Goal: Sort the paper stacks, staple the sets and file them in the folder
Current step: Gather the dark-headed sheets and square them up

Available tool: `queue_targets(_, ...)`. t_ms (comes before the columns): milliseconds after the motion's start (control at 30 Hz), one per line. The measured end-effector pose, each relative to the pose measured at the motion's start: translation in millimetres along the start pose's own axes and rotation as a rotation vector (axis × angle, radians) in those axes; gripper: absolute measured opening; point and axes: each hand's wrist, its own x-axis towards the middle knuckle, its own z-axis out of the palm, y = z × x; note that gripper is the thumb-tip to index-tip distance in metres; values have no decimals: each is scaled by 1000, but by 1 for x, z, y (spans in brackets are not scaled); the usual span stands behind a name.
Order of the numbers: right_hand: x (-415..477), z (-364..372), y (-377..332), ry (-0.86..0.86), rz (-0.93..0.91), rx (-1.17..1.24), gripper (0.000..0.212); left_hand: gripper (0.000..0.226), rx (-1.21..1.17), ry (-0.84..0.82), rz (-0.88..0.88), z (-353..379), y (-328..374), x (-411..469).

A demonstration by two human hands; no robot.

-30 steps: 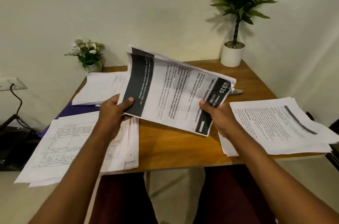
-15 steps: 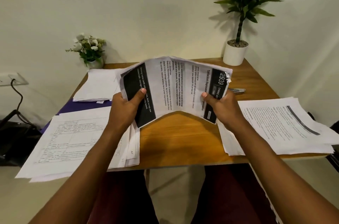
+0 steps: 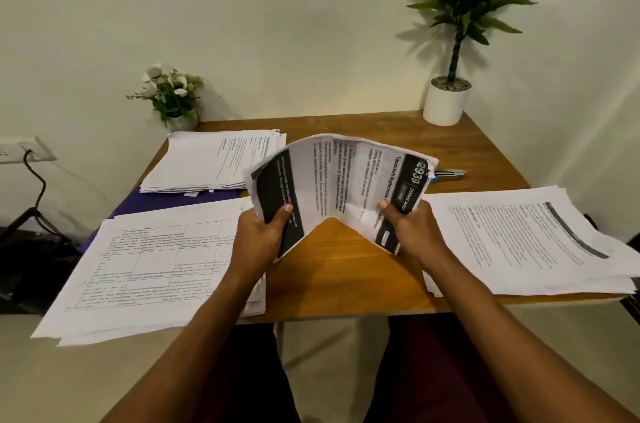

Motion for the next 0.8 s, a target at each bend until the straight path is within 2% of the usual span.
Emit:
queue_targets(300,-5,-5,8,-6,7,-17,37,30,1,41,-15,1,-7,3)
queue_targets(400,-4,-6,6,79,-50,13,37,35,-99,78,-47,0,-4,6)
queue_targets(467,-3,-5,4,159,-104,122,50,38,-251,118,-125,2,1,8)
queue_targets(533,-4,4,3,171,-65,298,73,28,-433,129,-225,8,2,9)
queue_targets(633,-4,29,3,-25,118,517,100,30,-558,81,-378,22,6,-2)
queue_targets(667,-3,37,2,-83,151,581,99,35,-563,67,-411,28,6,-8)
queue_targets(767,1,47,-8,-84,123,760,55,42,-654,24,-482,46,-1,-26)
queue_targets(800,4,47,-10,-79,119,785,47,41,-696,14,-506,50,-3,-32)
